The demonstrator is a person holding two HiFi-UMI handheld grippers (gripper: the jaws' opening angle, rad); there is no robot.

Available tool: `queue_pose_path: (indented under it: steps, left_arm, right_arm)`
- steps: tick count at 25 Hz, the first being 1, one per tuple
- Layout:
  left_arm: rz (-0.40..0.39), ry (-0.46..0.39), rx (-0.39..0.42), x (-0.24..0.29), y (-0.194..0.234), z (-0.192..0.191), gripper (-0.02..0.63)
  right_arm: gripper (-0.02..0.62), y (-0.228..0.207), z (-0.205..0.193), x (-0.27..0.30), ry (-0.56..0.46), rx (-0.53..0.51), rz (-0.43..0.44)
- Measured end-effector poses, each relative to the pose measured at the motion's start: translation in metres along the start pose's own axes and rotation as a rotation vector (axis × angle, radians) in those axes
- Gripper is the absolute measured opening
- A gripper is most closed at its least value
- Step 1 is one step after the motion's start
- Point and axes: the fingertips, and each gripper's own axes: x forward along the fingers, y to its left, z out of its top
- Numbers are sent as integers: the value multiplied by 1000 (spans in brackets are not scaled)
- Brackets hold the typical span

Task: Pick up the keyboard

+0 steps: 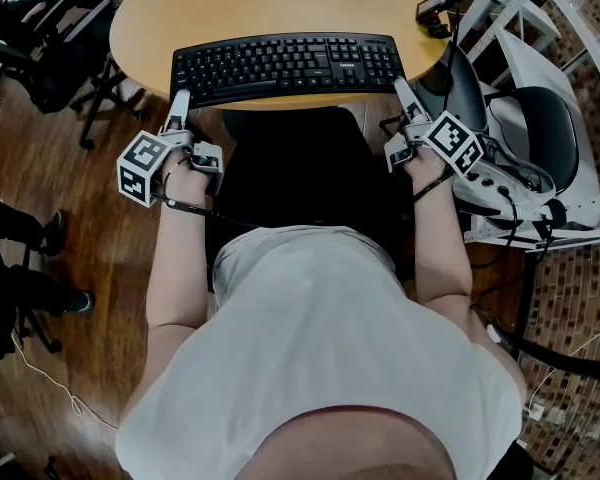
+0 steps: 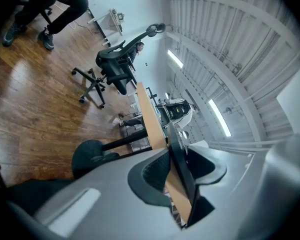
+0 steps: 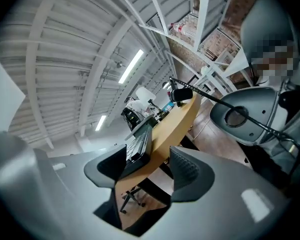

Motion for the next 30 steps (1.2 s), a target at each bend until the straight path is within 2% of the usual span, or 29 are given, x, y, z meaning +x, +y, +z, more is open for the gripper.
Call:
queue_pose_path:
  steps: [8,10,12,30]
  left_arm:
    - [-1,0,2,2,1,0,115]
    - [-2,4,7,1,1,-1,115]
    - [-3,6,12,1,1,-1,117]
    - [-17,-9,38,-6,-9,4,117]
  right_arm:
    - [281,7,-8,11,7,134,50]
    - [234,5,-7,9,-9,163,44]
    - [142,8,-4,4,-20,158,46]
    - [132,15,0,0,-31,134,73]
